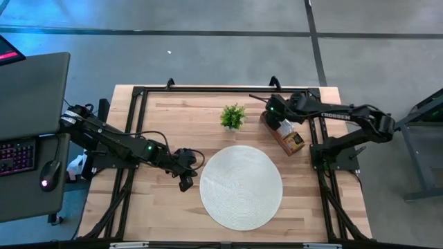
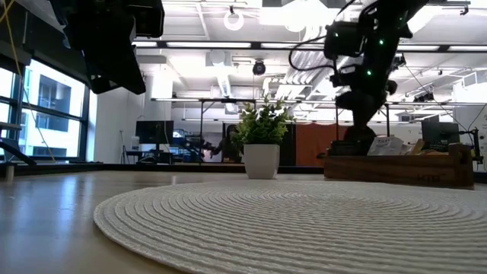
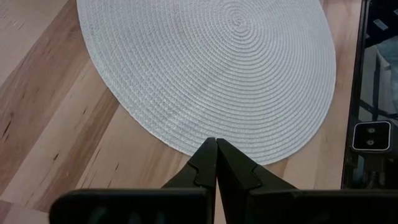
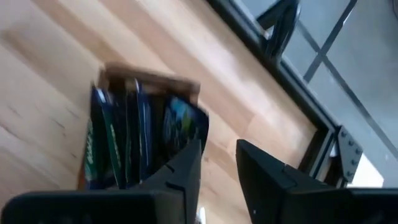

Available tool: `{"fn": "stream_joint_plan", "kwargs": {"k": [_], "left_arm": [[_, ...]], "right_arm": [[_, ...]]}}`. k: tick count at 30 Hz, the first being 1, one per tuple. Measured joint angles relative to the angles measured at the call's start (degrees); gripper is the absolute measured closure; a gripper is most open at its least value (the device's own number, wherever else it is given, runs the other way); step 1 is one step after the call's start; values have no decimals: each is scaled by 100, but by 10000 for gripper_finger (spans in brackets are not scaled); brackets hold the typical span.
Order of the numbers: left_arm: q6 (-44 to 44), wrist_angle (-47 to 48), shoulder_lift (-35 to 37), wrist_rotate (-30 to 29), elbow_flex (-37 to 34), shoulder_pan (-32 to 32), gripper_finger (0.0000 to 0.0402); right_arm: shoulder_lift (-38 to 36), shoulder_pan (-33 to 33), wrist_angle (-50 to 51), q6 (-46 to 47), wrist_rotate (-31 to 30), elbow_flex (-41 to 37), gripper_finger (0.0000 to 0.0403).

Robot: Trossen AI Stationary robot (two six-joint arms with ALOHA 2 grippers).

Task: Pick & Place Tea
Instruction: Adjust the black tea bags in the left section of the wooden organizer

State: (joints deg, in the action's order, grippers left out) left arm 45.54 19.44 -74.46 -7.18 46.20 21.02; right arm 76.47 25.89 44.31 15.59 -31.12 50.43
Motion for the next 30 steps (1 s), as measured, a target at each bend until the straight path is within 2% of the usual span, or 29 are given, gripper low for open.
{"fn": "stream_joint_plan", "kwargs": {"k": [6,13,16,21,30], "left_arm": [[-2,0,-1,2,1,0,397],[-2,0,0,14,2,0,397],[-2,0,0,33,1,0,397],[-2,0,0,27,2,0,397],[-2,-2,0,20,2,0,397]], "right_arm": [[0,0,-262,-73,139,-331,337],[0,162,-689,-389,156,-378,398],[2,265,-815,-539,313,-378,395],[2,317,-958,-790,1044,-251,400],[39,739,-865,-531,1579,-279,401]]}}
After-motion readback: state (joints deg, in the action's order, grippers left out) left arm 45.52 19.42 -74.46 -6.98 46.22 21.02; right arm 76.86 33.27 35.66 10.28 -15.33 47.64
